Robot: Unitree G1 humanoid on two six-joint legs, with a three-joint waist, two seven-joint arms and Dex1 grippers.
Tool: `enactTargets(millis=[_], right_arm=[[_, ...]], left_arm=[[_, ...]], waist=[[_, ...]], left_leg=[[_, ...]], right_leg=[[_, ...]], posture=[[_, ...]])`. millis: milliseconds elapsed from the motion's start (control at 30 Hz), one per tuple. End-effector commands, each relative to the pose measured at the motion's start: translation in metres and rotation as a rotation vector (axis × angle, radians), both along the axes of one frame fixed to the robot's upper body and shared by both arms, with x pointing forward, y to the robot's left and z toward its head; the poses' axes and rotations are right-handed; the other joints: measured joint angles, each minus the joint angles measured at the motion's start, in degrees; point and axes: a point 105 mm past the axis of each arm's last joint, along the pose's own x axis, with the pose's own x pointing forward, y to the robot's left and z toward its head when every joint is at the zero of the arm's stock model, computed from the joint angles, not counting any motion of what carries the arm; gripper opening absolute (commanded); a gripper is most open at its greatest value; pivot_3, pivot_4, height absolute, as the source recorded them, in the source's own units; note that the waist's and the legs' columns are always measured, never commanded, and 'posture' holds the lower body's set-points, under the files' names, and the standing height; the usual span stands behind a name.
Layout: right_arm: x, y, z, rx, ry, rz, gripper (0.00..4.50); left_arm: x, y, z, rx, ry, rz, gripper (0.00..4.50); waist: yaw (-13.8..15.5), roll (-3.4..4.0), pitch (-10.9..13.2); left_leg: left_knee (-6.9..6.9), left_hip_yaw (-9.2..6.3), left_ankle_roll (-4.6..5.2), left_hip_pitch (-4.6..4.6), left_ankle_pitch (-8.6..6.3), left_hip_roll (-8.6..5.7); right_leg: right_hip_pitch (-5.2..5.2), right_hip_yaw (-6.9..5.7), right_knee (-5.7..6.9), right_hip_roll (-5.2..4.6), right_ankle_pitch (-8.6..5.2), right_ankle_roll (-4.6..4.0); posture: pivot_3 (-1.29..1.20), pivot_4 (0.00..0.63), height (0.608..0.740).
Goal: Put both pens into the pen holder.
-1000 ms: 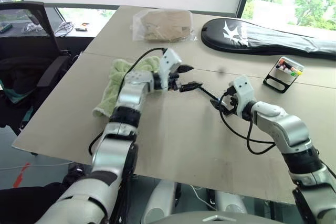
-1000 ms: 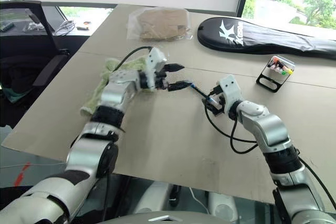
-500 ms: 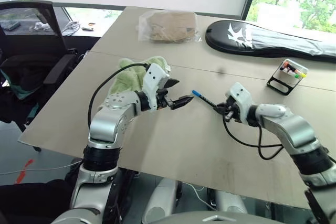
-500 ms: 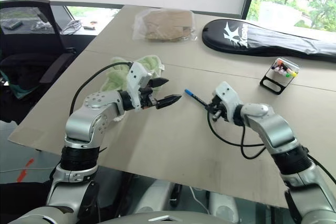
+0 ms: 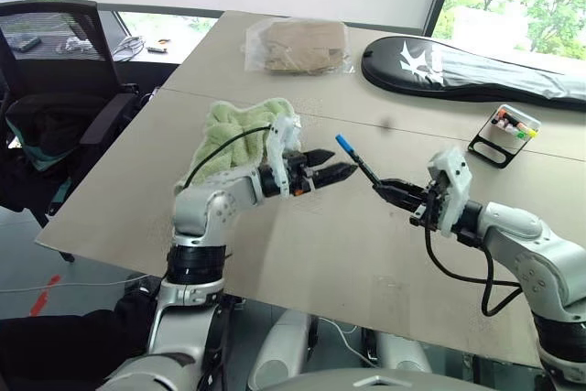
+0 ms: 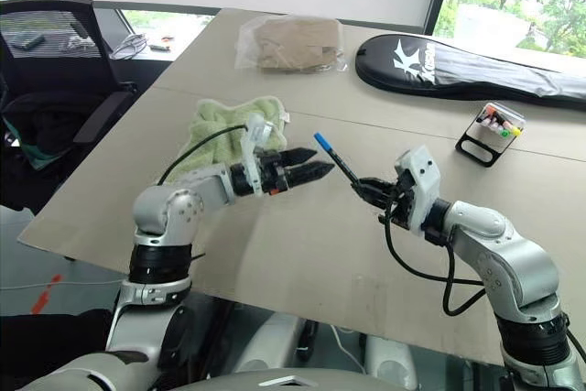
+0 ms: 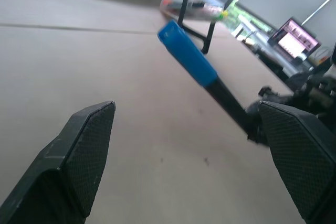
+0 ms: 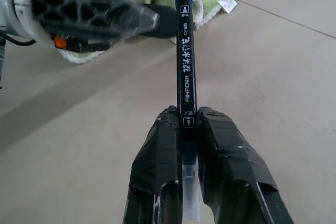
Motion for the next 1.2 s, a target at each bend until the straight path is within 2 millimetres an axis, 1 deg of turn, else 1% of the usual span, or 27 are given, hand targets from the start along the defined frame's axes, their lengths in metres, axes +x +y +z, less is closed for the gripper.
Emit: enactTargets(millis=[33, 100, 133, 233, 300, 333, 367, 400, 567, 633, 667, 767, 833, 900, 933, 967, 1100, 1133, 1200], right_arm=[[-0.005, 0.006, 0.011, 0.025, -0.036, 0.019, 0.02], [-0.005, 0.008, 0.012, 0.029, -0.037, 0.024, 0.0], [-0.005, 0.009, 0.013, 0.033, -0.04, 0.027, 0.0], [-0.002, 0.011, 0.016, 0.034, -0.051, 0.03, 0.0], [0.0, 0.011, 0.017, 0.034, -0.054, 0.031, 0.0], [0.0, 0.011, 0.018, 0.033, -0.056, 0.032, 0.0], [0.001, 0.011, 0.018, 0.032, -0.058, 0.034, 0.0], [0.001, 0.011, 0.019, 0.032, -0.059, 0.036, 0.0], [0.001, 0.016, 0.024, 0.039, -0.076, 0.078, 0.0], [0.0, 0.019, 0.028, 0.055, -0.079, 0.107, 0.98], [-0.002, 0.022, 0.03, 0.073, -0.074, 0.133, 1.3], [0.012, 0.024, 0.034, 0.067, -0.081, 0.087, 2.83], [0.012, 0.027, 0.034, 0.07, -0.069, 0.103, 3.73], [0.011, 0.032, 0.038, 0.095, -0.055, 0.136, 3.73], [0.011, 0.033, 0.039, 0.102, -0.046, 0.151, 3.57], [0.012, 0.034, 0.04, 0.102, -0.04, 0.158, 3.24], [0.013, 0.034, 0.037, 0.048, -0.031, 0.184, 1.42], [0.014, 0.033, 0.036, 0.039, -0.032, 0.183, 1.03], [0.014, 0.034, 0.034, 0.03, -0.03, 0.186, 1.03]], left_arm=[[0.006, -0.002, 0.023, -0.122, 0.019, 0.031, 4.5], [0.007, -0.003, 0.027, -0.148, 0.028, 0.04, 3.94], [0.006, -0.004, 0.028, -0.156, 0.029, 0.036, 3.74], [0.003, -0.005, 0.033, -0.194, 0.041, 0.029, 2.38], [0.003, -0.003, 0.033, -0.2, 0.048, 0.035, 1.29], [0.003, -0.003, 0.033, -0.202, 0.051, 0.037, 1.0], [0.003, -0.003, 0.033, -0.204, 0.054, 0.038, 0.45], [0.002, -0.003, 0.033, -0.206, 0.057, 0.038, 0.03], [0.002, -0.003, 0.039, -0.245, 0.068, 0.036, 0.01], [0.001, -0.004, 0.039, -0.245, 0.07, 0.03, 0.0], [0.0, -0.005, 0.039, -0.242, 0.072, 0.024, 0.0], [-0.004, -0.007, 0.036, -0.226, 0.071, 0.006, 0.0], [-0.005, -0.008, 0.035, -0.211, 0.066, 0.0, 0.0], [-0.008, -0.008, 0.033, -0.188, 0.054, -0.01, 0.0], [-0.01, -0.009, 0.033, -0.177, 0.044, -0.022, 0.0], [-0.012, -0.009, 0.034, -0.17, 0.037, -0.03, 0.0], [-0.013, -0.006, 0.034, -0.166, 0.024, -0.028, 0.0], [-0.013, -0.006, 0.035, -0.167, 0.022, -0.026, 0.0], [-0.013, -0.004, 0.037, -0.179, 0.019, -0.019, 0.0]], waist=[[0.1, 0.0, 0.0], [0.0, 0.0, 0.0], [-0.1, 0.0, 0.0], [-0.1, 0.0, 0.0], [-0.1, 0.0, 0.0], [0.0, 0.0, 0.0], [0.0, -0.01, 0.0], [0.1, 0.0, 0.0], [0.1, 0.0, 0.0], [0.1, 0.0, 0.0], [0.0, 0.0, 0.0], [0.0, 0.0, 0.0], [0.0, 0.0, 0.0], [0.1, 0.0, 0.0], [0.0, 0.0, 0.0], [0.0, 0.0, 0.0], [0.0, 0.0, 0.0], [0.1, 0.0, 0.0], [0.0, 0.0, 0.0]], left_leg=[[0.0, 0.0, 0.0, 0.0, 0.0, 0.0], [0.0, 0.0, -0.01, 0.0, 0.0, 0.0], [-0.01, 0.02, -0.01, 0.01, 0.01, 0.0], [-0.02, 0.02, -0.03, 0.01, 0.02, 0.01], [-0.02, 0.03, -0.03, 0.01, 0.02, 0.01], [-0.02, 0.03, -0.03, 0.01, 0.02, 0.01], [-0.01, 0.03, -0.03, 0.01, 0.02, 0.01], [-0.01, 0.02, -0.03, 0.01, 0.02, 0.01], [-0.02, 0.04, -0.03, 0.01, 0.02, -0.01], [-0.02, 0.04, -0.04, 0.01, 0.02, -0.01], [-0.02, 0.04, -0.04, 0.01, 0.02, -0.01], [-0.03, 0.04, -0.03, 0.01, 0.02, 0.0], [-0.04, 0.05, -0.04, 0.01, 0.02, 0.0], [-0.05, 0.05, -0.04, 0.01, 0.02, 0.0], [-0.07, 0.05, -0.04, 0.01, 0.02, -0.01], [-0.07, 0.06, -0.04, 0.01, 0.02, -0.01], [-0.07, 0.06, -0.04, 0.01, 0.02, -0.01], [-0.07, 0.06, -0.04, 0.01, 0.02, -0.01], [-0.08, 0.06, -0.04, 0.01, 0.02, -0.01]], right_leg=[[0.0, 0.0, 0.0, -0.01, 0.0, 0.0], [0.02, 0.01, 0.01, -0.01, 0.0, 0.0], [0.01, 0.03, 0.03, -0.02, 0.0, 0.0], [-0.01, 0.06, 0.05, -0.01, 0.0, -0.01], [0.0, 0.06, 0.04, -0.01, 0.0, -0.01], [0.0, 0.06, 0.03, -0.01, 0.0, -0.01], [0.0, 0.06, 0.03, -0.01, 0.0, -0.01], [0.01, 0.05, 0.02, -0.01, 0.0, -0.01], [0.01, 0.08, 0.02, -0.03, 0.0, -0.01], [0.0, 0.08, 0.02, -0.03, 0.0, -0.01], [0.0, 0.08, 0.03, -0.02, 0.0, -0.02], [0.0, 0.08, 0.02, -0.02, 0.0, -0.02], [0.0, 0.09, 0.02, -0.02, 0.0, -0.02], [0.01, 0.08, 0.01, -0.02, 0.0, -0.02], [0.0, 0.09, 0.0, -0.03, 0.0, -0.02], [-0.01, 0.11, 0.0, -0.03, 0.0, -0.03], [-0.01, 0.12, -0.01, -0.03, 0.0, -0.03], [-0.01, 0.11, -0.01, -0.03, 0.0, -0.03], [-0.01, 0.12, -0.01, -0.04, 0.0, -0.03]], posture=[[0.0, 0.15, 0.74], [0.0, 0.15, 0.74], [0.0, 0.15, 0.74], [0.0, 0.15, 0.74], [0.0, 0.15, 0.74], [0.0, 0.15, 0.74], [0.0, 0.15, 0.74], [0.0, 0.15, 0.74], [0.0, 0.15, 0.74], [0.0, 0.15, 0.74], [0.0, 0.15, 0.74], [0.0, 0.15, 0.74], [0.0, 0.15, 0.74], [0.0, 0.15, 0.74], [0.0, 0.15, 0.74], [0.0, 0.15, 0.74], [0.0, 0.15, 0.74], [0.0, 0.15, 0.74], [0.0, 0.15, 0.74]])
